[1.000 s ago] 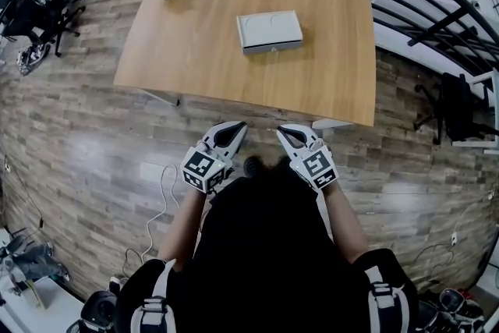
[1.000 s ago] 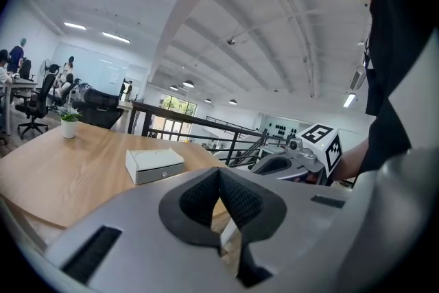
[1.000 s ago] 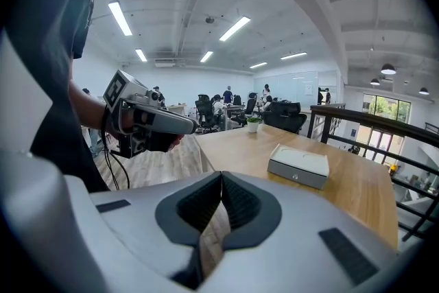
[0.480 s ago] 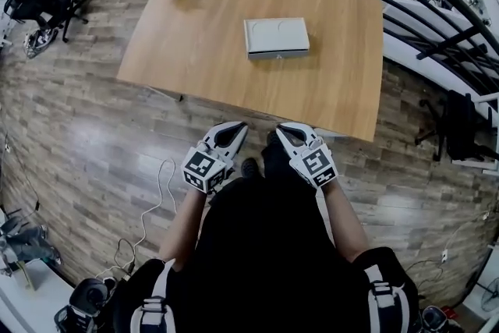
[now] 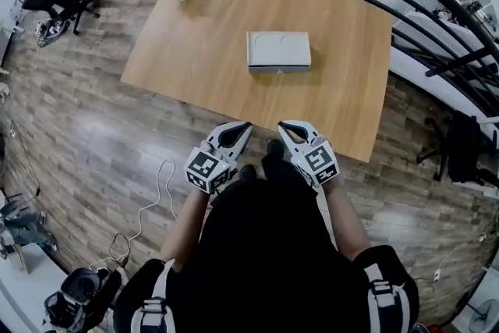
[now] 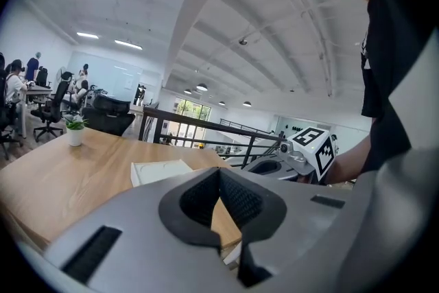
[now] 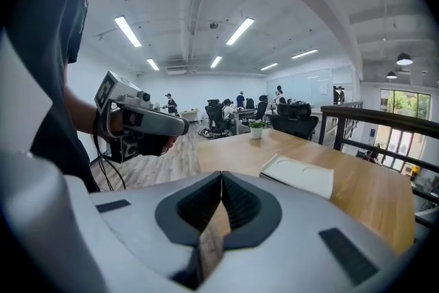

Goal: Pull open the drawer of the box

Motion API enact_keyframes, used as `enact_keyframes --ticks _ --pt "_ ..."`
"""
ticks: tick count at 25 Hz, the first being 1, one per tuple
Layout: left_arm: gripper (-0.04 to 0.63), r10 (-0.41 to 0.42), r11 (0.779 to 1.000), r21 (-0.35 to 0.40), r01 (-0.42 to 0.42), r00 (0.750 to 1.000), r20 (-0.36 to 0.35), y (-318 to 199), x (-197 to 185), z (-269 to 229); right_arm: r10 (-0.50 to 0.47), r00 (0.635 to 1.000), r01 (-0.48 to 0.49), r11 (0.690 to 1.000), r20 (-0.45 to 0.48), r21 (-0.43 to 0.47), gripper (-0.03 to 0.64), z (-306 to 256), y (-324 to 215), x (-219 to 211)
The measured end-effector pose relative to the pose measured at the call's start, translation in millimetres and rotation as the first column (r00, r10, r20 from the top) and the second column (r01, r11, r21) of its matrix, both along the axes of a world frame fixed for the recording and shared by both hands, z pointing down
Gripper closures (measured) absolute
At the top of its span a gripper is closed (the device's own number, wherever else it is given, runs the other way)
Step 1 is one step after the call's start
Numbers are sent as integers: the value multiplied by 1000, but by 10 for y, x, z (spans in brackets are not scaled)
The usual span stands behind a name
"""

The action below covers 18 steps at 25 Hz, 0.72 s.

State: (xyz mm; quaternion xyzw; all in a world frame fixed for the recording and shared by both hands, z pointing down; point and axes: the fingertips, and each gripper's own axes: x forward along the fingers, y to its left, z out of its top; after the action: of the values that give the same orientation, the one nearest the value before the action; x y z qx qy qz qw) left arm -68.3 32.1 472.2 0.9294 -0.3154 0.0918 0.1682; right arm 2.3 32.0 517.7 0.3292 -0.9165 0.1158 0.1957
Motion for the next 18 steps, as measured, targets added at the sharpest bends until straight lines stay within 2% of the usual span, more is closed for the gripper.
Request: enact_keyframes --ticks 12,18 --pt "573 -101 995 14 101 995 26 -348 198 7 -54 998 54 999 31 -8 592 183 -466 233" --pt "574 -144 990 14 143 990 12 -403 254 5 5 995 -2 999 95 -38 592 278 -678 339"
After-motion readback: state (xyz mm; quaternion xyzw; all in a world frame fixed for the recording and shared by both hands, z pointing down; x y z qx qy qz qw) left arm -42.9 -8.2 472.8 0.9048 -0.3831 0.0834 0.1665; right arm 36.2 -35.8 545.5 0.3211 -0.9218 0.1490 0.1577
